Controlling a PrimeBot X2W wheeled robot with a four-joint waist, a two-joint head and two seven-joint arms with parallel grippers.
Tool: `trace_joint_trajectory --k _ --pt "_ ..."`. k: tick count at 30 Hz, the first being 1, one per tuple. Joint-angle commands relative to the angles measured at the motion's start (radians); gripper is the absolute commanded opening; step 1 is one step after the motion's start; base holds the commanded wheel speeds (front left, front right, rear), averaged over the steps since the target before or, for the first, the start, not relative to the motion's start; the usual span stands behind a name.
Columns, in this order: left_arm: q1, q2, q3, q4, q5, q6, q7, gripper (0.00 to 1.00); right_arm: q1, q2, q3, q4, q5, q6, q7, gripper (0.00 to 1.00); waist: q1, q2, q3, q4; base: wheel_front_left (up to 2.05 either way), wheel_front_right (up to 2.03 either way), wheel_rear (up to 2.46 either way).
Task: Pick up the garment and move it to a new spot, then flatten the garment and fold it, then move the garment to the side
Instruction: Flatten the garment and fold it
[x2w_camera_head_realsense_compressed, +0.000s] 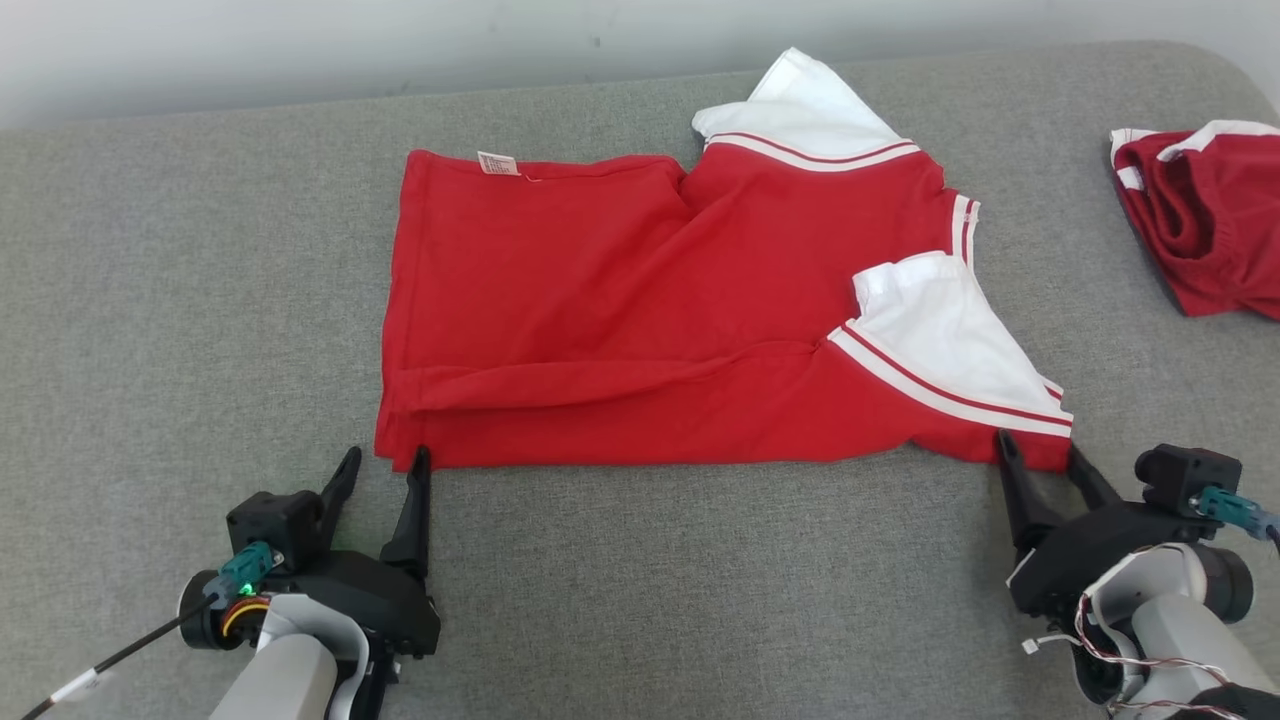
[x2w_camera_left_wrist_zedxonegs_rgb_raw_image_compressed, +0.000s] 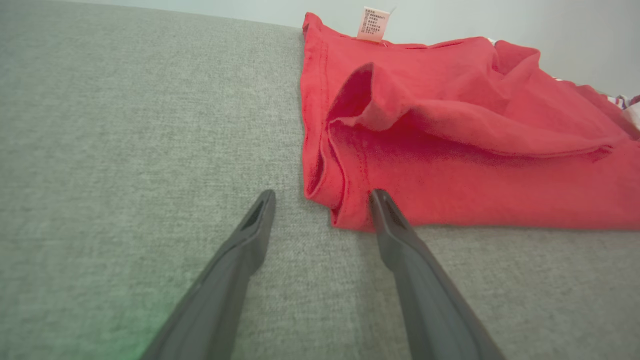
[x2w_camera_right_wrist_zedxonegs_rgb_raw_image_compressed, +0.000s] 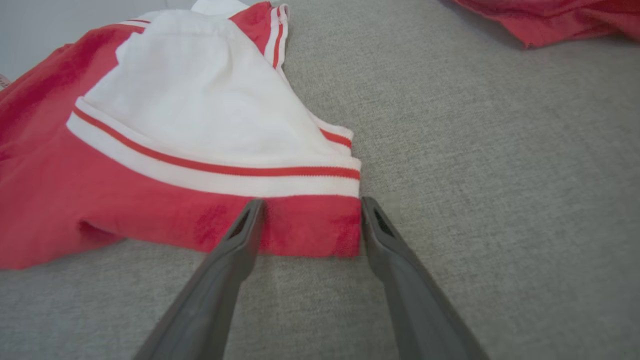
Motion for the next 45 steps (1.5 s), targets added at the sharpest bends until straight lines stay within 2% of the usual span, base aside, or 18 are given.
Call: trace_joint_trajectory --k 1,2,7,11,19,24,28,37,38,39,40,45 --pt "-0.005 -0.005 -0.005 0.017 -0.002 -0.007 -0.001 0.35 -0.010 0.009 0.003 0.011 0.013 -0.003 -0.008 0.07 0.0000 0.0000 -0.001 0.000 0.00 0.00 0.00" --pt "-0.011 -0.008 -0.003 0.027 -0.005 -0.009 -0.001 0.00 -0.019 0.010 0.005 0.026 0.020 -0.003 -0.016 0.00 0.0000 0.0000 -0.002 0.000 0.00 0.00 0.00" --pt "-0.009 -0.021 0.019 0.046 -0.022 -0.032 -0.001 0.00 -0.035 0.012 0.031 0.074 0.048 -0.003 -0.059 0.00 0.0000 0.0000 -0.031 0.009 0.00 0.00 0.00" --pt "0.023 -0.022 0.058 0.009 -0.030 -0.040 -0.002 0.00 -0.020 0.001 0.063 0.073 0.073 -0.003 -0.088 0.00 0.0000 0.0000 -0.075 0.016 0.00 0.00 0.00" --pt "0.208 -0.031 0.148 -0.147 -0.018 -0.038 -0.002 0.00 0.105 -0.056 0.108 -0.035 0.117 -0.003 -0.089 0.00 0.0000 0.0000 -0.162 0.037 0.00 0.00 0.00" --pt "0.350 -0.048 0.179 -0.241 0.000 -0.023 -0.002 0.00 0.233 -0.094 0.077 -0.136 0.137 -0.003 -0.052 0.00 0.0000 0.0000 -0.183 0.048 0.00 0.00 0.00" --pt "0.441 -0.067 0.191 -0.302 0.012 -0.009 -0.002 0.00 0.349 -0.097 0.042 -0.228 0.134 -0.003 -0.004 0.00 0.0000 0.0000 -0.192 0.054 0.00 0.00 0.00" --pt "0.549 -0.086 0.190 -0.367 0.033 0.017 -0.002 0.00 0.540 -0.029 -0.120 -0.404 0.067 -0.003 0.101 0.00 0.0000 0.0000 -0.201 0.059 0.00 0.00 0.00" --pt "0.553 -0.088 0.195 -0.368 0.039 0.018 -0.002 0.15 0.548 -0.020 -0.138 -0.417 0.049 -0.003 0.102 0.31 0.0000 0.0000 -0.205 0.058 0.00 0.00 0.00" --pt "0.554 -0.088 0.197 -0.371 0.049 0.018 -0.002 0.65 0.554 -0.011 -0.149 -0.432 0.029 -0.003 0.105 1.00 0.0000 0.0000 -0.207 0.057 0.00 0.00 0.00" --pt "0.554 -0.090 0.201 -0.376 0.058 0.016 -0.002 1.00 0.561 0.001 -0.161 -0.445 0.010 -0.003 0.110 1.00 0.0000 0.0000 -0.210 0.056 0.00 0.00 0.00" --pt "0.541 -0.099 0.232 -0.404 0.089 0.012 -0.002 1.00 0.563 0.044 -0.197 -0.502 -0.047 -0.003 0.105 1.00 0.0000 0.0000 -0.221 0.053 0.00 0.00 0.00"
